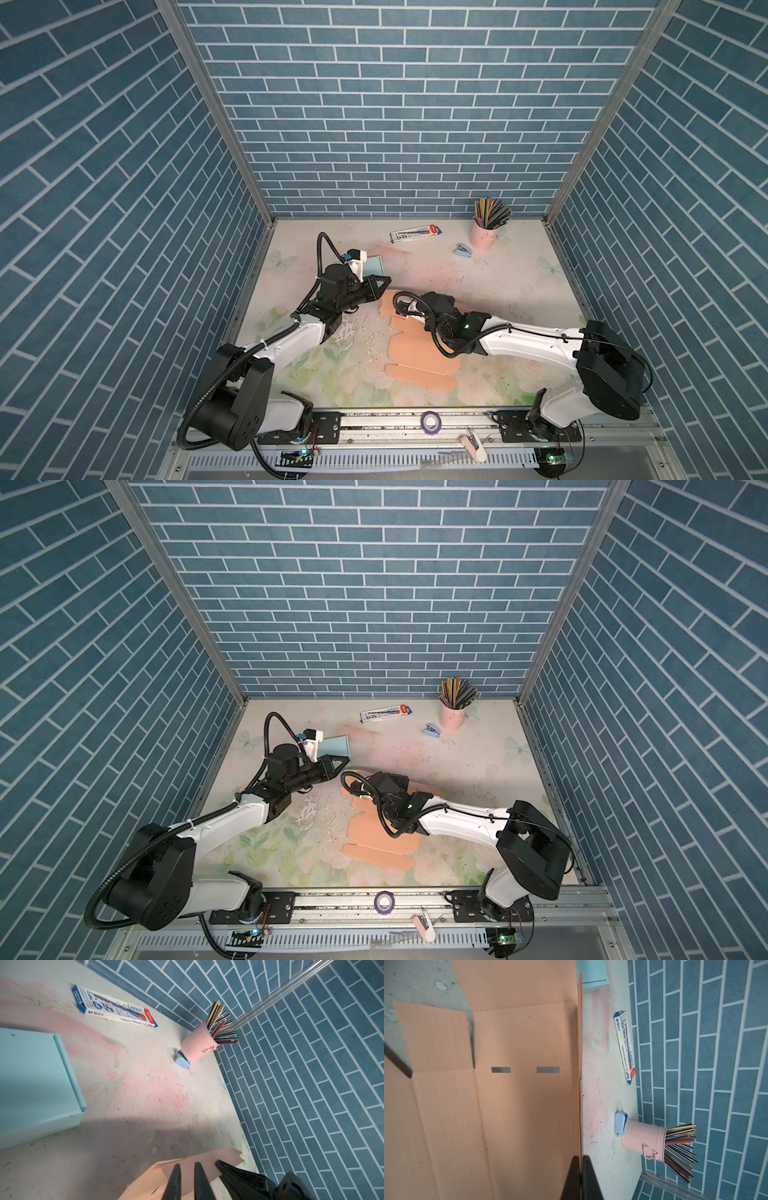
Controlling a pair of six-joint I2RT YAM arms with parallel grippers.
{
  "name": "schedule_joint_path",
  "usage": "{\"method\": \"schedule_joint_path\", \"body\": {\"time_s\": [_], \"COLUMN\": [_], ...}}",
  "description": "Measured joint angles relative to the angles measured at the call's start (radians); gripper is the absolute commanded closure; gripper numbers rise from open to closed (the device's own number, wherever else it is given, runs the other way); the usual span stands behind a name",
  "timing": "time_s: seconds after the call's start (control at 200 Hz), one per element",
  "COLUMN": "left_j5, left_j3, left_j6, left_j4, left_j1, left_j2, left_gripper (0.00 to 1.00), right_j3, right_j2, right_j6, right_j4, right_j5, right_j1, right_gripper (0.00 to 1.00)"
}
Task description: Fold the paper box
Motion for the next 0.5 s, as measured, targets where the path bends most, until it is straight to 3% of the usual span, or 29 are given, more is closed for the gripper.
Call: {"method": "schedule_joint_path", "body": {"time_s": [0.5], "left_j5": [-0.041], "left_j3": [-0.008], "left_j6": [0.016], "left_j4": [-0.043], "left_j1": [-0.130], "left_j2": [0.067], "left_gripper": [0.86], "right_j3": [-0.051], "right_j2": [-0.007], "right_j6": [-0.079], "right_j4": [0.107], "right_j5": [0.059], "right_j1": [0.037], "right_gripper": [1.00]}}
